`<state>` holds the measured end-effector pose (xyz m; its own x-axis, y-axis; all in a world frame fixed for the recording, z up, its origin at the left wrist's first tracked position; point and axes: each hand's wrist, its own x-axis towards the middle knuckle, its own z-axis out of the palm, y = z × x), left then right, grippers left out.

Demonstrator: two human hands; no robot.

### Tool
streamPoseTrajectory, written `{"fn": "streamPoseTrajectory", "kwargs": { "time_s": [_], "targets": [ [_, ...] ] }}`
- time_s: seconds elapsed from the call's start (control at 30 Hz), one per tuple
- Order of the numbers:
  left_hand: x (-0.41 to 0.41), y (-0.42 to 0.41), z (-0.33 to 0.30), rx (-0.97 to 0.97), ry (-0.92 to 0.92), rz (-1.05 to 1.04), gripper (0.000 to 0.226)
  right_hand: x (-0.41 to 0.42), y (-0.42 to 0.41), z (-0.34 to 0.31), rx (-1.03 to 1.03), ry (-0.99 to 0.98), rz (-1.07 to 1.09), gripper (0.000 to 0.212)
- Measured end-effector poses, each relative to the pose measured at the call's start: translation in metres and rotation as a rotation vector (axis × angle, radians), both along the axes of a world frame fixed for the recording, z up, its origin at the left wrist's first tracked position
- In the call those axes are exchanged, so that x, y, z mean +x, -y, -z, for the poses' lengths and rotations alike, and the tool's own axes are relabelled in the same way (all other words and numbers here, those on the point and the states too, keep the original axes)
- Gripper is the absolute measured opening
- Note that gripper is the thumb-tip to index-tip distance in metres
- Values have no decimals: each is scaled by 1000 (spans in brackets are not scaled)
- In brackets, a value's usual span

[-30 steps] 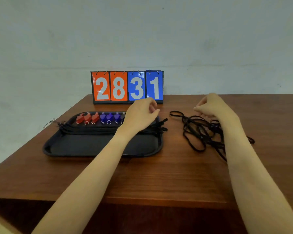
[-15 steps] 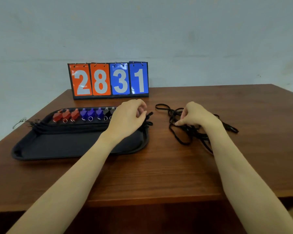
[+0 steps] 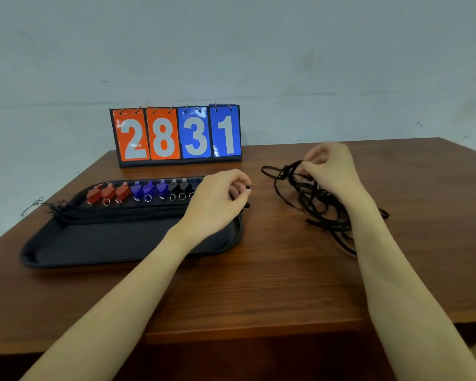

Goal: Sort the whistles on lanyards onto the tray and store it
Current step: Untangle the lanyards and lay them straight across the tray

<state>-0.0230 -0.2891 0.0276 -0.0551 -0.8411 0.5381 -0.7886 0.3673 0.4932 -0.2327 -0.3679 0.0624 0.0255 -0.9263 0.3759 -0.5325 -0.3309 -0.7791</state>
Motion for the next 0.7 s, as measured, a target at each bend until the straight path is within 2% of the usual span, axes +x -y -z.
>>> {"fn": "streamPoseTrajectory", "kwargs": {
  "time_s": [0.1,0.2,0.3,0.47,0.7],
  "targets": [
    [-1,-2,-2,-17,-71,11,11,1,-5,-3,-23,347,-218,8],
    [-3,-4,-4,-35,-169,41,15,0,-8,-6,-6,477,-422,6],
    [-4,-7,-8,-18,-259,107,29,1,-11,-10,127,660,-625,10],
    [-6,-9,-10,61,-287,187,36,10,-17,-9,188,646,-732,13],
    [-12,-10,-5,133,-276,236,31,15,-18,-9,285,717,-768,14]
  ]
}}
